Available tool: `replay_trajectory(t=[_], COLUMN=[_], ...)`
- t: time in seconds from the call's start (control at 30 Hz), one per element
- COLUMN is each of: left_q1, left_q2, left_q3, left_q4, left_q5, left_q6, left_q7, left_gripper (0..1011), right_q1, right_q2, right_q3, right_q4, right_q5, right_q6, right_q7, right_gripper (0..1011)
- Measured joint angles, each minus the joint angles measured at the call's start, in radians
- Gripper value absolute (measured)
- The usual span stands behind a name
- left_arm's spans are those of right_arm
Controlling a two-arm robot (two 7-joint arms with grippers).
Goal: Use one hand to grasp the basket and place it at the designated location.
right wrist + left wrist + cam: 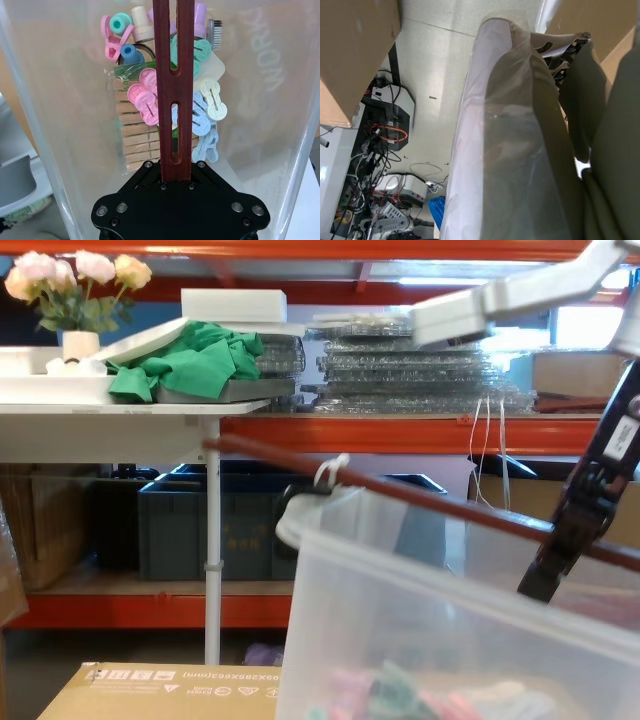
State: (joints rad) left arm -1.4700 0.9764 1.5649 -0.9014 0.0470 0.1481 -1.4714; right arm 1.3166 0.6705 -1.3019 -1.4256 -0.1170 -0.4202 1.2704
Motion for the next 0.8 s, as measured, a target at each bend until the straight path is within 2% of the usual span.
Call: replay_trajectory(t=[0.1, 0.23, 0.53, 0.67, 0.8], left_q1=[0.0, 0.0, 0.0, 0.0, 0.0], left_q2=[0.0, 0.0, 0.0, 0.0, 0.0], left_q3=[0.0, 0.0, 0.0, 0.0, 0.0], left_q4=[0.0, 0.0, 0.0, 0.0, 0.0], left_q5=[0.0, 0.0, 0.0, 0.0, 0.0], left_q6=[0.0, 0.0, 0.0, 0.0, 0.0], left_q7=[0.0, 0.0, 0.0, 0.0, 0.0], left_gripper=[0, 0, 0, 0, 0], right_q1=[-0.003, -0.017, -0.042, -0.06, -0.071], right_q2=[0.015, 0.085, 0.16, 0.216, 0.249], right_q3=[0.018, 0.07, 0.119, 0.14, 0.149], right_q4=[0.002, -0.007, -0.033, -0.068, -0.089], right_q5=[0.017, 0.047, 0.058, 0.056, 0.051], right_q6=[0.005, 0.036, 0.095, 0.164, 0.219], right_q7=[-0.003, -0.043, -0.08, -0.094, -0.094], right_gripper=[0, 0, 0, 0, 0])
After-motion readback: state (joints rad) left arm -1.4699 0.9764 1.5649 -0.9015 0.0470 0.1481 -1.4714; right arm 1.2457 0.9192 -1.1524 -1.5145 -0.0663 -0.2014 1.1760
